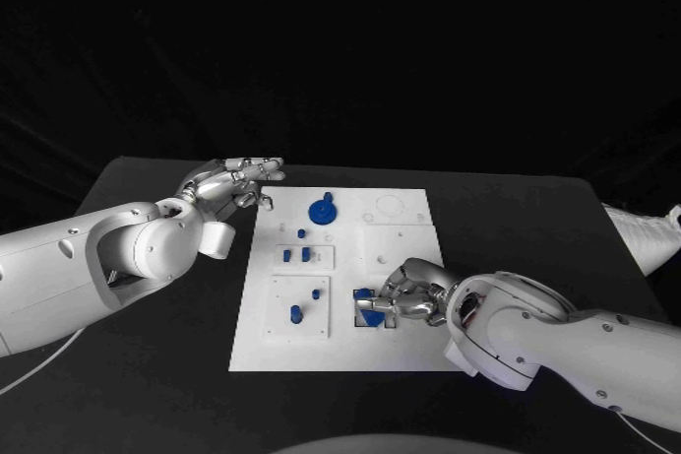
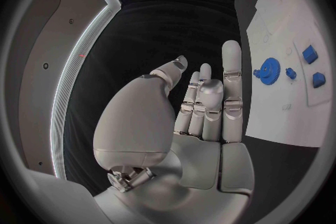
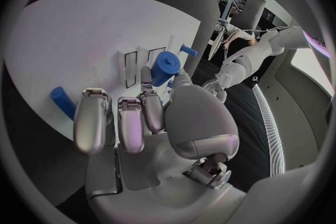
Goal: Assemble the parts on the task board
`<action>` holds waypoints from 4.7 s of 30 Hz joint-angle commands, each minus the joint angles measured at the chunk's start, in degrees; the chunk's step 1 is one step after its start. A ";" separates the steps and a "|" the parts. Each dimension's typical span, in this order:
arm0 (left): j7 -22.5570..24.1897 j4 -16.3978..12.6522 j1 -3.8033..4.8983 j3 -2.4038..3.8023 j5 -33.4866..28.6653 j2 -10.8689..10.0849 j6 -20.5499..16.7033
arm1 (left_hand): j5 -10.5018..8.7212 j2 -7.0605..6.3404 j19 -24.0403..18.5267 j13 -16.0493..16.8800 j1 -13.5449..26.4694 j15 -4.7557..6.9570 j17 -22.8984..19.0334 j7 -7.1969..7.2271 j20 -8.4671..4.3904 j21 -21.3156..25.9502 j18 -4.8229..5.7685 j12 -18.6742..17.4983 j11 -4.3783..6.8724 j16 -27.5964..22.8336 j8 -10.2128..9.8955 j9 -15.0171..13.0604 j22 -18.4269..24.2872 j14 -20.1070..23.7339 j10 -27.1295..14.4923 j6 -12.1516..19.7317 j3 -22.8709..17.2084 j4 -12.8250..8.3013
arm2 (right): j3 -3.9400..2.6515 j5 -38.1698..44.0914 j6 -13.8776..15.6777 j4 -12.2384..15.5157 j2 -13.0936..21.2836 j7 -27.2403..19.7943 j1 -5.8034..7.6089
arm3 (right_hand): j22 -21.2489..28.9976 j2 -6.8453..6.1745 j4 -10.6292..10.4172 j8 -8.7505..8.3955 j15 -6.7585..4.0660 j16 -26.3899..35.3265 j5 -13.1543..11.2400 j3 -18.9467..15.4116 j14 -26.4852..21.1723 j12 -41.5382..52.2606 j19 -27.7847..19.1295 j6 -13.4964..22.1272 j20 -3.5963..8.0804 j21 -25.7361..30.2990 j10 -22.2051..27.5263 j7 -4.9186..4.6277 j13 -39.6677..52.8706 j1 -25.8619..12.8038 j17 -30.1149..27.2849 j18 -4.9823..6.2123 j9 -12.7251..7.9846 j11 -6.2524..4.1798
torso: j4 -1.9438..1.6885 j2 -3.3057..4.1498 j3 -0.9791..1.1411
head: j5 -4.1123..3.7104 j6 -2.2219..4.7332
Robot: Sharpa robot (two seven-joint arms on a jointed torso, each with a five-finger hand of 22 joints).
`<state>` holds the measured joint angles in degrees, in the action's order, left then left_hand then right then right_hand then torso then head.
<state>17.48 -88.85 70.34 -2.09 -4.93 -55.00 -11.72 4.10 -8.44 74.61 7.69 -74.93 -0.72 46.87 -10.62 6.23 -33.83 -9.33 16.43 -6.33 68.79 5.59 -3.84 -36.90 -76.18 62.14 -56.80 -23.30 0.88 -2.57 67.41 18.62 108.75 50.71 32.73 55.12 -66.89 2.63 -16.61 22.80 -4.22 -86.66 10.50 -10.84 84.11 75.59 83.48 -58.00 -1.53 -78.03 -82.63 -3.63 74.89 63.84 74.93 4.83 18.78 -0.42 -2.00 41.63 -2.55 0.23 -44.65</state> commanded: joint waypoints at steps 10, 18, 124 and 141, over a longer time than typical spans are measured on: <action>0.19 -0.11 0.02 0.02 -0.12 0.06 1.16 | 0.25 0.46 0.03 0.08 -0.03 -0.32 -0.06 -0.12 0.23 0.11 -1.04 0.20 0.16 -0.14 0.10 -0.02 0.06 0.24 -0.43 0.42 0.26 -0.07 | 0.03 4.79 -0.80 -0.02 -0.11 -0.41 -0.05 | 2.04 -2.21 -0.16 -0.86 0.07 0.76 -7.41 -3.83 4.49 -6.24 -1.00 1.47 -0.15 1.63 3.56 -0.63 -2.40 -6.44 8.51 -0.07 0.43 0.28 | 0.09 -0.03 0.01 | 0.16 -0.26; 0.15 -0.10 0.02 0.02 -0.12 -0.03 1.19 | 0.25 0.46 0.03 0.08 -0.03 -0.32 -0.06 -0.12 0.23 0.11 -1.04 0.20 0.16 -0.14 0.10 -0.02 0.06 0.24 -0.43 0.42 0.26 -0.07 | 0.03 6.30 -2.39 0.96 0.35 -1.86 -0.10 | 1.79 -0.93 5.67 -0.39 -0.10 0.77 -3.54 -0.43 4.54 -7.00 -0.92 1.07 -0.06 1.68 3.36 -0.43 -2.62 6.16 8.71 -0.10 1.36 0.08 | -0.03 -0.03 0.03 | -0.19 -0.36; -0.94 0.06 0.01 -0.01 -0.12 -0.22 2.26 | 0.26 0.61 0.03 0.11 -0.11 -0.32 -0.19 -0.14 0.25 0.19 -1.05 0.42 0.15 -0.14 0.18 -0.02 0.12 0.30 -0.64 0.52 0.36 -0.11 | 0.01 19.75 -4.61 1.31 0.08 -2.53 -0.42 | -2.69 -0.74 14.05 3.83 -1.68 -0.91 -7.61 3.29 5.13 -2.05 0.62 -1.76 1.41 -0.68 -0.39 1.71 2.47 14.04 11.48 -0.90 4.46 -1.84 | -0.16 -0.02 -0.11 | -0.22 -0.72; -0.96 0.04 0.01 -0.01 -0.12 -0.27 2.28 | 0.26 0.81 0.03 0.14 -0.11 -0.34 -0.46 -0.16 0.27 0.27 -1.06 0.68 0.13 -0.21 0.28 -0.03 0.18 0.41 -0.85 0.62 0.49 -0.08 | 0.04 25.16 -3.27 -0.75 0.12 -0.97 -0.43 | -2.80 -0.50 14.53 3.84 -1.73 -0.97 -7.64 3.65 5.15 -1.78 0.62 -1.96 1.48 -0.72 -0.54 1.73 2.76 14.52 11.59 -0.92 4.44 -1.88 | -0.18 -0.04 -0.11 | -0.19 -0.56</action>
<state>16.27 -88.73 70.33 -2.12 -4.93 -55.33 -10.59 4.10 -8.14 74.61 7.78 -75.23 -0.93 46.46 -10.82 6.23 -33.83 -9.33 16.98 -6.23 68.79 5.59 -3.84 -36.77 -75.98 61.63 -56.60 -23.14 0.71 -3.02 90.77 17.10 108.27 50.81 30.29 55.19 -69.62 2.18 -1.86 26.59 -5.65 -87.33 3.11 -6.99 83.92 71.51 83.90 -59.76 -0.52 -78.55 -78.90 -2.26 74.98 77.93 74.90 4.83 23.17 1.46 -2.15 41.62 -2.66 0.08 -45.14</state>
